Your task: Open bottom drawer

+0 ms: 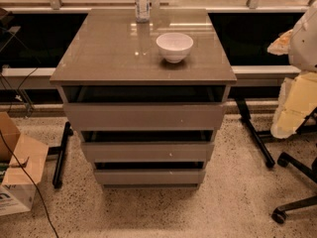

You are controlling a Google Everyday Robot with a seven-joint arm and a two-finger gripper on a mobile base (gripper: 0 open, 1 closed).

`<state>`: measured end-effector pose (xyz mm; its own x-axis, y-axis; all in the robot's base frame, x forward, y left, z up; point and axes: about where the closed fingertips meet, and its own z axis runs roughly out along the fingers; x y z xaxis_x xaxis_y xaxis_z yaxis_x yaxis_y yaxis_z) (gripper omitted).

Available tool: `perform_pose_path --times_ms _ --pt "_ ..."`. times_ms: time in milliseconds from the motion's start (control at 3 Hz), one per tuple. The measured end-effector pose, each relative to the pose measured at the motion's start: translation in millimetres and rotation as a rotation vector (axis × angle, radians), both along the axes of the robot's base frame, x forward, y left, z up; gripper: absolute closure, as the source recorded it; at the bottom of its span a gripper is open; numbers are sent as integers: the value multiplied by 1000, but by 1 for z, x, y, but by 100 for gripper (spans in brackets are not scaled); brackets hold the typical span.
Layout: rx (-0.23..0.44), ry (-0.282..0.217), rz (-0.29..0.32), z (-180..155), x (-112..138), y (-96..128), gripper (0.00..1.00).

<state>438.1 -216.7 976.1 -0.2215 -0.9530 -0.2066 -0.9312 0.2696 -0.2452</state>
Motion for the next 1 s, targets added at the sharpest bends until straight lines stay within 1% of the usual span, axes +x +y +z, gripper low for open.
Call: perform_pose_path --times_ms 333,667,1000 --pt "0 0 0 0 0 0 0" --pt "68 0 43 -20 4 24 0" --pt "177 13 97 -54 9 52 0"
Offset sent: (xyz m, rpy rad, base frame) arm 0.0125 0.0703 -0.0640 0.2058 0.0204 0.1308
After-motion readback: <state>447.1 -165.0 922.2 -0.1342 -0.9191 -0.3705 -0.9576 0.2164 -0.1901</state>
